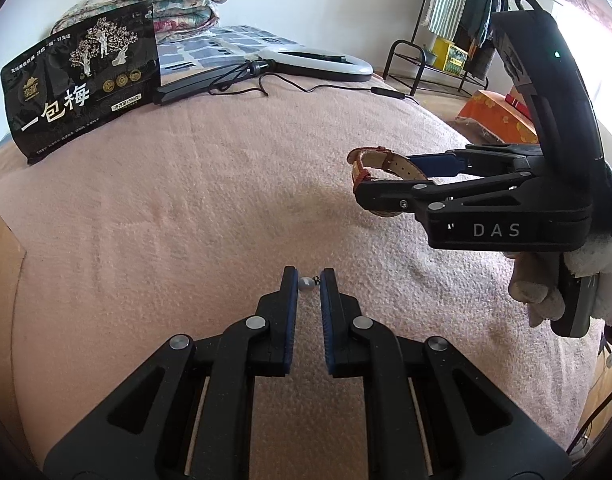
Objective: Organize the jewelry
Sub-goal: 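Carry the earring and watch in both grippers over the cardboard box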
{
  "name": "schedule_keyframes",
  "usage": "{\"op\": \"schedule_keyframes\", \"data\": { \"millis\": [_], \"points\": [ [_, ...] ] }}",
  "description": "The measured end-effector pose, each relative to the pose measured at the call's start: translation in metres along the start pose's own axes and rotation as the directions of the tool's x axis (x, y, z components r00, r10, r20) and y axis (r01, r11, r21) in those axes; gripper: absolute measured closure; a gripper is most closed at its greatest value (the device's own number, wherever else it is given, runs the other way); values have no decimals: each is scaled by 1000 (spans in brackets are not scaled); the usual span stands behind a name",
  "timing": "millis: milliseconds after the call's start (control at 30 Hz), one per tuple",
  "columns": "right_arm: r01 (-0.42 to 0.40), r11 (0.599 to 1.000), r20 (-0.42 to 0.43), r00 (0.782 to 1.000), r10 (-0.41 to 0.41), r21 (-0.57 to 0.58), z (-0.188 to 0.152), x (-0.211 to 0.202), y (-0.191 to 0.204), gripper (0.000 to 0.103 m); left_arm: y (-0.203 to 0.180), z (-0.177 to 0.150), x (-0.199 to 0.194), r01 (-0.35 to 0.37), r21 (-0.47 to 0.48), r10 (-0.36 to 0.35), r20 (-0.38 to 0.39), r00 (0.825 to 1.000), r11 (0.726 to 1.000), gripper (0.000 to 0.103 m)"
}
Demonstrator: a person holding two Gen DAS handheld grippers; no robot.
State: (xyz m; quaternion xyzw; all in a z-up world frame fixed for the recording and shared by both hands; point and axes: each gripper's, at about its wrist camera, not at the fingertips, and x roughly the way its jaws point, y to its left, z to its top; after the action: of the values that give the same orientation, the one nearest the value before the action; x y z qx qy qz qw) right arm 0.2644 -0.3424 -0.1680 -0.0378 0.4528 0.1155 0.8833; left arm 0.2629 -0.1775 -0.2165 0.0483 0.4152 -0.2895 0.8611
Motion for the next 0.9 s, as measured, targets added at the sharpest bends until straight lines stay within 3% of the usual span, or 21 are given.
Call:
{"op": "schedule_keyframes", "data": {
  "millis": [433, 900],
  "points": [
    [-4, 1000, 48, 999, 5, -14, 8, -41, 17, 41, 2, 4, -43, -8, -16, 9, 67, 998, 1000, 93],
    [-34, 996, 100, 994, 43, -83, 25, -78, 69, 41, 25, -2, -108, -48, -58, 56, 145, 988, 997, 93]
  ]
}}
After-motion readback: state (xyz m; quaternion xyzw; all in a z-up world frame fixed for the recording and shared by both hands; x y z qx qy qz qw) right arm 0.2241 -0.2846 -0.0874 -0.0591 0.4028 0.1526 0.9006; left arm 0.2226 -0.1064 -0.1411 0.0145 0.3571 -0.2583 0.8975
